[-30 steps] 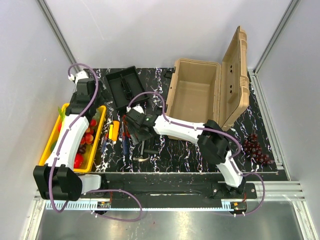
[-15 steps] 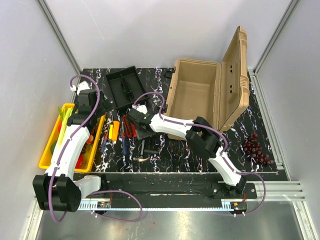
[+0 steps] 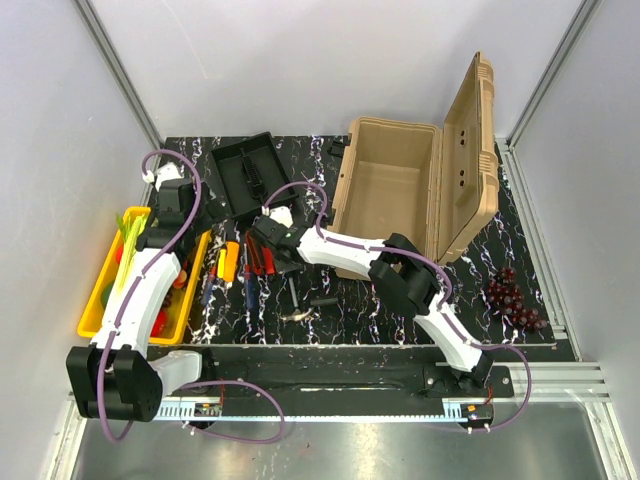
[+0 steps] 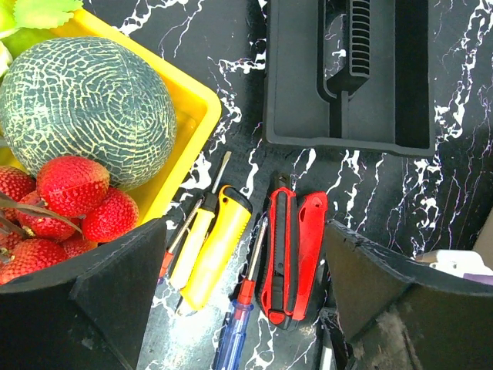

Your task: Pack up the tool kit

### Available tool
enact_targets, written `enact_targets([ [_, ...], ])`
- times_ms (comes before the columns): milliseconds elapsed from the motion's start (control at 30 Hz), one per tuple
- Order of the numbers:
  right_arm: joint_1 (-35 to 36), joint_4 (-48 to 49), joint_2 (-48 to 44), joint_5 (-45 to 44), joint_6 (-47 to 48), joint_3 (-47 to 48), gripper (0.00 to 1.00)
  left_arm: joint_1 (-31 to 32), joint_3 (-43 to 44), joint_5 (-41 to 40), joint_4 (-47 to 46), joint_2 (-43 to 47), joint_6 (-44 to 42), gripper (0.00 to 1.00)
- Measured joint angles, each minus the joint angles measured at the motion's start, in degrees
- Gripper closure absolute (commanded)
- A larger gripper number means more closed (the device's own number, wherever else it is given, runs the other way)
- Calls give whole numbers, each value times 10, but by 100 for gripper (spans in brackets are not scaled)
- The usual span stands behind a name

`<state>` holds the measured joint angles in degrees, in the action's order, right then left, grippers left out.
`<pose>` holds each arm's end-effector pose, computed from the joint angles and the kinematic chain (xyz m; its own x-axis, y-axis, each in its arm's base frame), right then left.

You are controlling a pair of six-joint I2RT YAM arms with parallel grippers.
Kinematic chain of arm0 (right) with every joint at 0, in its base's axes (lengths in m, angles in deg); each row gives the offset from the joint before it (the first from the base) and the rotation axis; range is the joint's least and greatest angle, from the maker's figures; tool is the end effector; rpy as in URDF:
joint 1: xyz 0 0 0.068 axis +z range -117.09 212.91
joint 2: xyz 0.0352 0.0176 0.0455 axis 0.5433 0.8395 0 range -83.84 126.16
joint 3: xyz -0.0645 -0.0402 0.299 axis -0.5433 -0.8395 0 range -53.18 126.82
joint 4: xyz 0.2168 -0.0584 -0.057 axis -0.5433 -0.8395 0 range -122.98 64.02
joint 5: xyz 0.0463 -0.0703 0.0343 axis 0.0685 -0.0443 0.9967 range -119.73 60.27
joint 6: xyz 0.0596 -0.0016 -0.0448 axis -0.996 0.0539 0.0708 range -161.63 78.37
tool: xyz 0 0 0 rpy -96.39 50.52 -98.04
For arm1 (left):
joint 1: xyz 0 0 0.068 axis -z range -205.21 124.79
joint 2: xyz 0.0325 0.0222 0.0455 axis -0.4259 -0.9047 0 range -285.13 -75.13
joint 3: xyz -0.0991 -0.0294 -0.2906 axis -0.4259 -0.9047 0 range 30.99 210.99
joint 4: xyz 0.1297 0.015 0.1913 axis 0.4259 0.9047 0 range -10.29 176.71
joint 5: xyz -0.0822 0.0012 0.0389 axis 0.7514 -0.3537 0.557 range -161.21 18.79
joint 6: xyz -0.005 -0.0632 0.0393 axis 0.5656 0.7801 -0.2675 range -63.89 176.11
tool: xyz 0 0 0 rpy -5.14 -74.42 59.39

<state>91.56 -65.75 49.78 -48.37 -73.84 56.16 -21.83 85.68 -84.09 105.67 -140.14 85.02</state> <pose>0.2796 0.4204 0.1784 -0.7883 -0.3233 -0.5235 -0.3737 0.9275 -0.0099 0.2224 0.0008 0.3270 -0.4581 -0.4449 -0.7695 -0.3923 0.8780 -0.2742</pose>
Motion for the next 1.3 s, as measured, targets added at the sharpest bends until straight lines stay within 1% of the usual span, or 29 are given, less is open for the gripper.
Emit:
enact_targets([
  [133,0,10,-16,-4,9,-19,100,0,0,0,0,-7,0,13],
  [267,0,23,-55,-8,13,-40,100,0,0,0,0,-9,0,13],
  [367,0,48,-103,-14,15,-66,100,0,0,-2,1,-9,0,12],
  [567,4,122,-229,-31,43,-150,100,0,0,-17,2,-9,0,11],
  [733,8,163,-304,-48,80,-178,100,0,0,-26,3,-13,0,11],
  [933,9,192,-359,-78,131,-162,100,0,0,-29,5,-21,0,11],
  [1100,5,154,-360,-142,177,-62,100,0,0,-30,5,-26,0,11],
  [1200,-14,143,-364,-182,198,-7,100,0,0,-26,4,-27,-1,10],
  [1300,-58,139,-379,-214,215,-4,100,0,0,-12,-2,-28,-4,10],
])
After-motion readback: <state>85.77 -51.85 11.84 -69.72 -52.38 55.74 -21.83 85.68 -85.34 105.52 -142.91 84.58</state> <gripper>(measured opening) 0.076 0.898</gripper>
